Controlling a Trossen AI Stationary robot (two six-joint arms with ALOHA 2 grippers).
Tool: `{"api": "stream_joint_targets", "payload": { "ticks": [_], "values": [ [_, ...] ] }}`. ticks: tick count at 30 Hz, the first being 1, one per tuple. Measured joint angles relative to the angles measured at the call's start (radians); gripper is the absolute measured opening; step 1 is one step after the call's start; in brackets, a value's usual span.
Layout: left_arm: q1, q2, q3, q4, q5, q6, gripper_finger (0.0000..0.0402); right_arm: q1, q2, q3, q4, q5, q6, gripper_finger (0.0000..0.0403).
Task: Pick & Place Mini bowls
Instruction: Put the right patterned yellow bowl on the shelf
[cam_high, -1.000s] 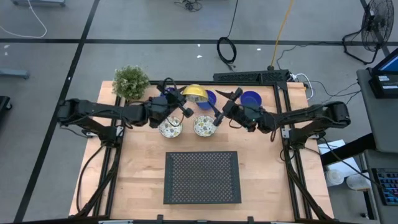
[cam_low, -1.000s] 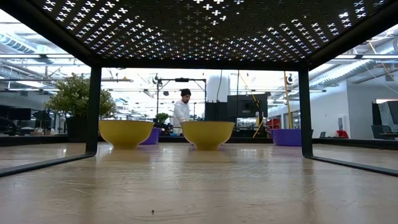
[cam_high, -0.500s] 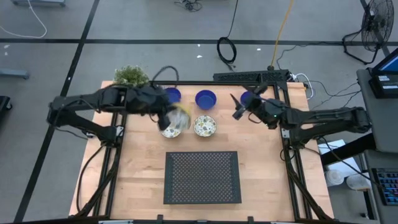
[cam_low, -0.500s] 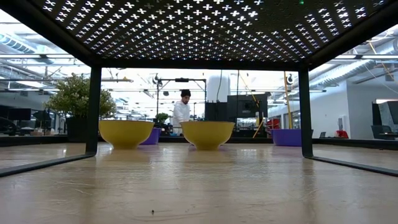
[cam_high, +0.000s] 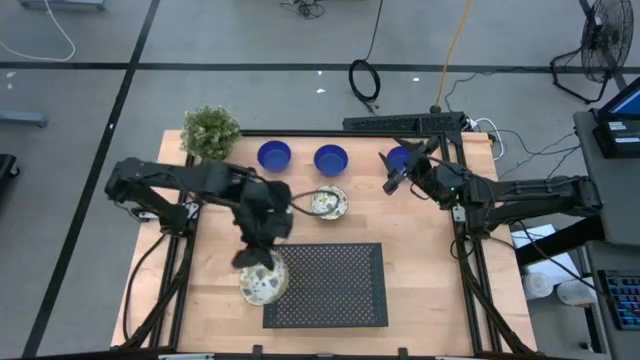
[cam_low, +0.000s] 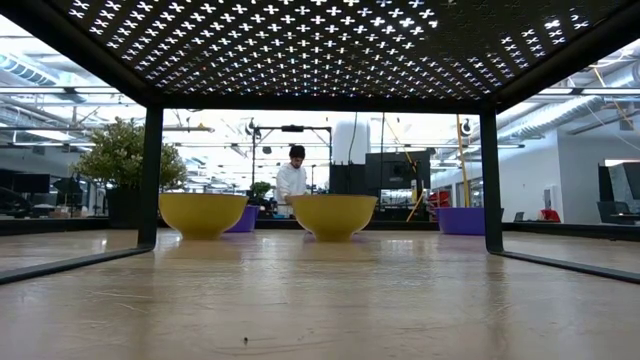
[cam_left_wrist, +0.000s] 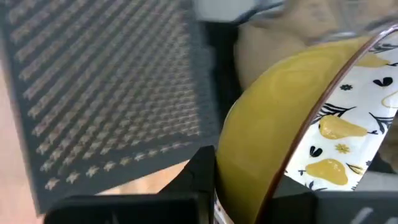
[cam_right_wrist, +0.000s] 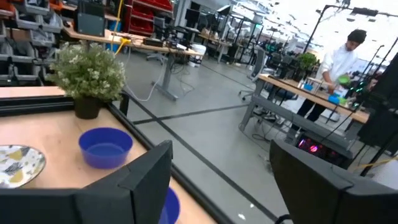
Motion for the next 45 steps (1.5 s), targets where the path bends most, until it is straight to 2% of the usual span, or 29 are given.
{"api": "stream_joint_targets", "payload": {
  "ticks": [4, 14, 27, 45],
  "values": [
    [-0.032, 0.075, 0.000, -0.002, -0.085, -0.073, 0.0033, 0.000, 0.000, -0.038, -0.002, 0.000, 0.034, 0.0254],
    [-0.078, 0.215, -0.002, -0.047, -0.075, -0.129, 0.0033, 0.001, -0.029, -0.092, 0.000, -0.001, 0.070, 0.0254],
    [-0.085, 0.232, -0.002, -0.042, -0.102, -0.155, 0.0033, 0.023, -0.059, -0.118, 0.001, -0.005, 0.093, 0.0254],
    [-0.083, 0.230, -0.086, -0.020, -0.099, -0.207, 0.0038, 0.027, -0.061, -0.118, 0.002, -0.004, 0.075, 0.0254]
  ]
}}
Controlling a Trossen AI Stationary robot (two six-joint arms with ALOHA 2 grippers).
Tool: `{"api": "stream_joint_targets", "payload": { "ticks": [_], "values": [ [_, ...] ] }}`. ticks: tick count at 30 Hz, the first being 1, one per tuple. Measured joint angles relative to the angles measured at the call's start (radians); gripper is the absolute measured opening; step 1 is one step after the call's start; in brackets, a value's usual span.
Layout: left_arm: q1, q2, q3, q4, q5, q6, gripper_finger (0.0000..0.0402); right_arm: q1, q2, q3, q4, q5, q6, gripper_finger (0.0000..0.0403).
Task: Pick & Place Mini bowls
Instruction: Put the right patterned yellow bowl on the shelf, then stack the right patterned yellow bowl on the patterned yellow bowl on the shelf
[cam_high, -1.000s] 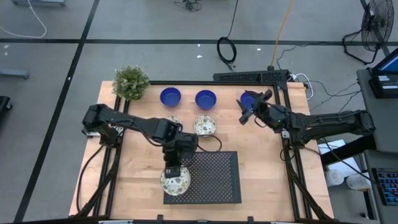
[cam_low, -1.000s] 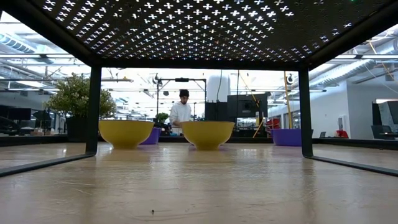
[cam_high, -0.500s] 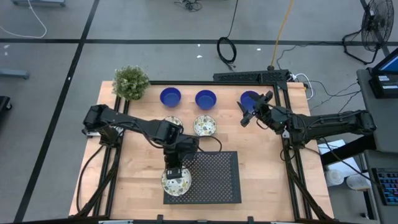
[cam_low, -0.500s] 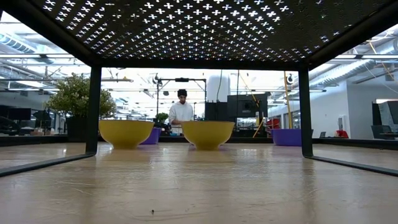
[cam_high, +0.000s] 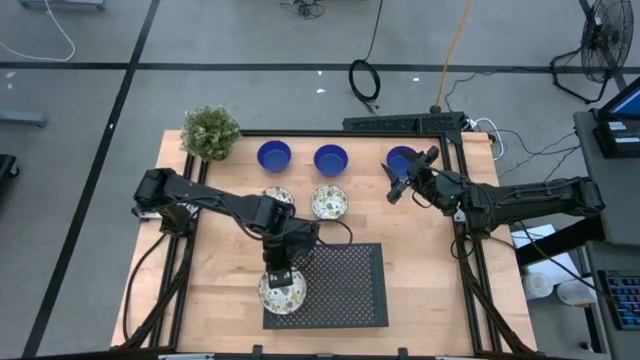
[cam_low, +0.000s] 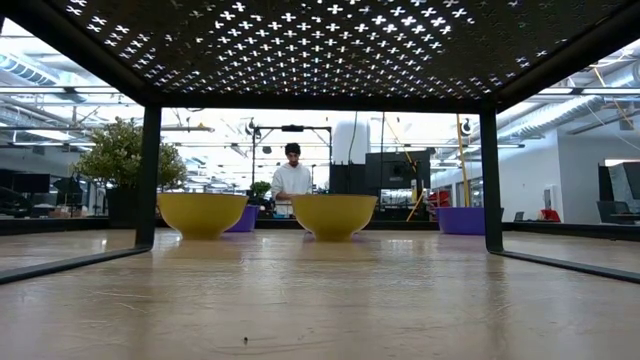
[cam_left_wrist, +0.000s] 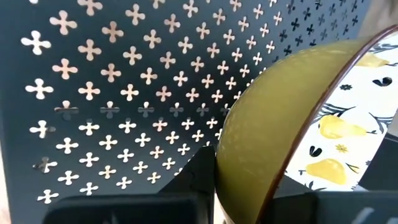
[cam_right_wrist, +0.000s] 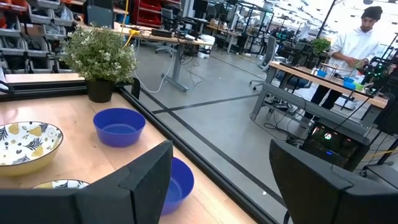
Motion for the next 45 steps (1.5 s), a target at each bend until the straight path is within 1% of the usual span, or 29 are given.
{"api": "stream_joint_targets", "payload": {
  "ticks": [7, 13, 22, 26, 29, 32, 34, 38, 40, 42, 43, 45],
  "values": [
    [0.000, 0.000, -0.004, 0.010, -0.021, 0.002, 0.0086, 0.000, 0.000, 0.000, 0.000, 0.000, 0.000, 0.0254],
    [0.012, 0.000, -0.004, 0.011, -0.020, 0.008, 0.0115, 0.000, 0.000, 0.000, 0.000, 0.000, 0.000, 0.0254],
    [0.063, 0.001, 0.064, -0.040, 0.050, 0.025, 0.0135, 0.000, 0.000, 0.000, 0.000, 0.000, 0.000, 0.0254],
    [0.084, -0.033, 0.097, -0.060, 0.032, 0.089, 0.0135, 0.000, 0.000, 0.000, 0.000, 0.000, 0.000, 0.0254],
    [0.098, -0.084, 0.114, -0.058, -0.041, 0.124, 0.0136, 0.000, 0.000, 0.000, -0.001, 0.000, 0.000, 0.0254],
    [0.112, -0.158, 0.117, -0.056, -0.159, 0.150, 0.0136, 0.000, 0.000, 0.000, -0.003, 0.000, 0.003, 0.0254],
    [0.116, -0.212, 0.117, -0.056, -0.274, 0.171, 0.0136, -0.001, 0.000, 0.000, -0.003, 0.000, 0.008, 0.0254],
    [0.100, -0.324, 0.117, -0.033, -0.583, 0.221, 0.0136, -0.001, 0.001, 0.000, -0.002, -0.003, 0.027, 0.0254],
    [0.084, -0.381, 0.101, 0.029, -0.726, 0.245, 0.0136, -0.001, 0.001, 0.000, -0.001, -0.004, 0.050, 0.0254],
    [0.072, -0.441, 0.049, 0.138, -0.824, 0.278, 0.0136, -0.001, 0.004, 0.000, 0.004, -0.033, 0.086, 0.0254],
    [0.068, -0.474, 0.009, 0.205, -0.847, 0.305, 0.0136, -0.002, 0.008, 0.000, 0.011, -0.070, 0.106, 0.0254],
    [0.064, -0.538, -0.090, 0.334, -0.854, 0.376, 0.0136, -0.002, 0.026, 0.000, 0.041, -0.170, 0.141, 0.0254]
  ]
}}
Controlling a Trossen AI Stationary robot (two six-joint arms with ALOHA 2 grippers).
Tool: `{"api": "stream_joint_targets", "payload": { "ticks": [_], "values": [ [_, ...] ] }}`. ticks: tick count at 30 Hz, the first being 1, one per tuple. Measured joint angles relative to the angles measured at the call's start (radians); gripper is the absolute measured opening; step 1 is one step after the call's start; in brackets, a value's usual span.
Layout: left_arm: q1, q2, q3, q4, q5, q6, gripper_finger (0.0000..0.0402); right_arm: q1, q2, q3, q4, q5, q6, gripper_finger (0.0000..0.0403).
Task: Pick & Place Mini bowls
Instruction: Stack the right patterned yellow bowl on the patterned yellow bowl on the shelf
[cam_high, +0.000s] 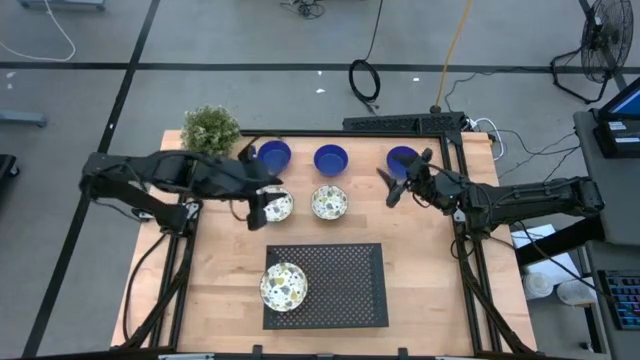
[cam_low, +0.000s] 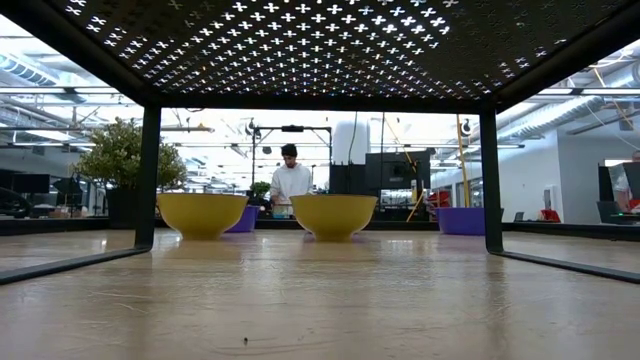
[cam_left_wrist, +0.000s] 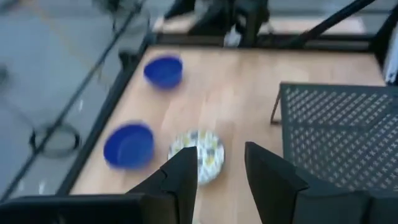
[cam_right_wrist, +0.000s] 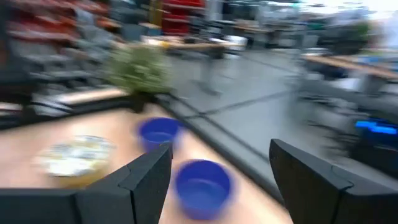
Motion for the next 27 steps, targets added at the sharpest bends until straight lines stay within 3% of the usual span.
{"api": "stream_joint_targets", "payload": {
  "ticks": [5, 11, 13, 19, 27],
  "values": [
    [0.042, -0.151, -0.291, 0.331, 0.017, 0.125, 0.0136, -0.003, 0.109, 0.042, 0.060, -0.193, 0.085, 0.0254],
    [0.149, -0.243, -0.561, 0.643, 0.012, 0.186, 0.0136, -0.082, 0.337, 0.341, -0.367, -0.207, 0.227, 0.0254],
    [0.185, -0.251, -0.620, 0.717, 0.011, 0.209, 0.0136, -0.128, 0.425, 0.440, -0.522, -0.272, 0.267, 0.0254],
    [0.272, -0.233, -0.704, 0.781, -0.023, 0.238, 0.0136, -0.225, 0.627, 0.587, -0.701, -0.540, 0.368, 0.0254],
    [0.328, -0.168, -0.732, 0.787, -0.032, 0.245, 0.0136, -0.229, 0.772, 0.592, -0.702, -0.566, 0.475, 0.0254]
  ]
}}
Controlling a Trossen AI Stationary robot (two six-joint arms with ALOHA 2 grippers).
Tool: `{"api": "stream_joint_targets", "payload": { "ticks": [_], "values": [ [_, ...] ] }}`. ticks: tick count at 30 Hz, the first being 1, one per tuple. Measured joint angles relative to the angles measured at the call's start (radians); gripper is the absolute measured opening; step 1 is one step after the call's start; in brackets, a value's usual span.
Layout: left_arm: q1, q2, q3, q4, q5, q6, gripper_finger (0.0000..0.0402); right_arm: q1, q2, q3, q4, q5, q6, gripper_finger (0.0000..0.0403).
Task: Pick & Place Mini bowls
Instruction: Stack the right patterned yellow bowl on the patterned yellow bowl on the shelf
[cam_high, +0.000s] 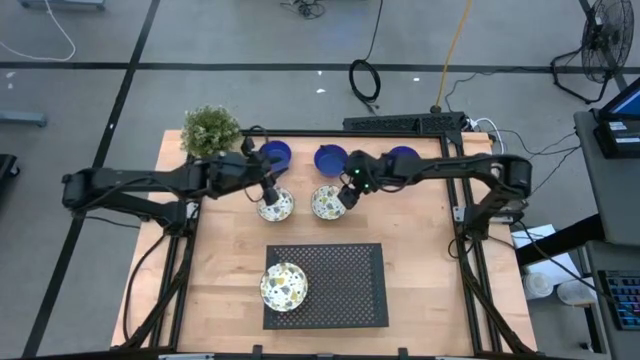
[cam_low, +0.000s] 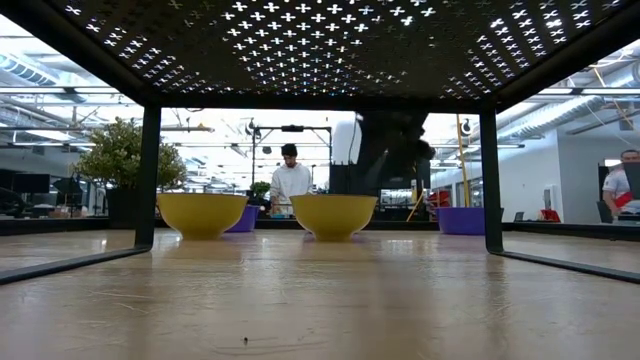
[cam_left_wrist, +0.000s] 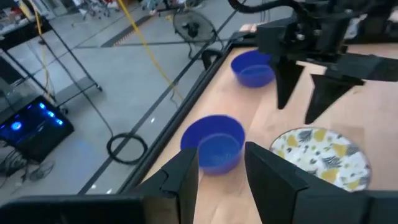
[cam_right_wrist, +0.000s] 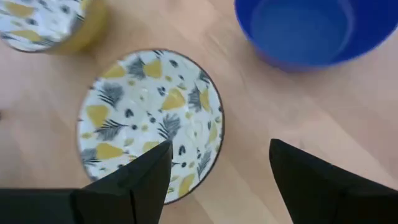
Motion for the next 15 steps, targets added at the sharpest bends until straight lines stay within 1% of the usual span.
{"api": "stream_joint_targets", "payload": {
  "ticks": [8, 15],
  "values": [
    [0.008, 0.064, 0.000, 0.005, 0.000, 0.012, 0.0136, 0.006, 0.067, 0.000, 0.012, 0.001, 0.061, 0.0254],
    [0.007, 0.072, 0.000, 0.030, 0.000, 0.016, 0.0136, 0.007, 0.080, 0.001, -0.019, 0.006, 0.062, 0.0254]
  ]
}}
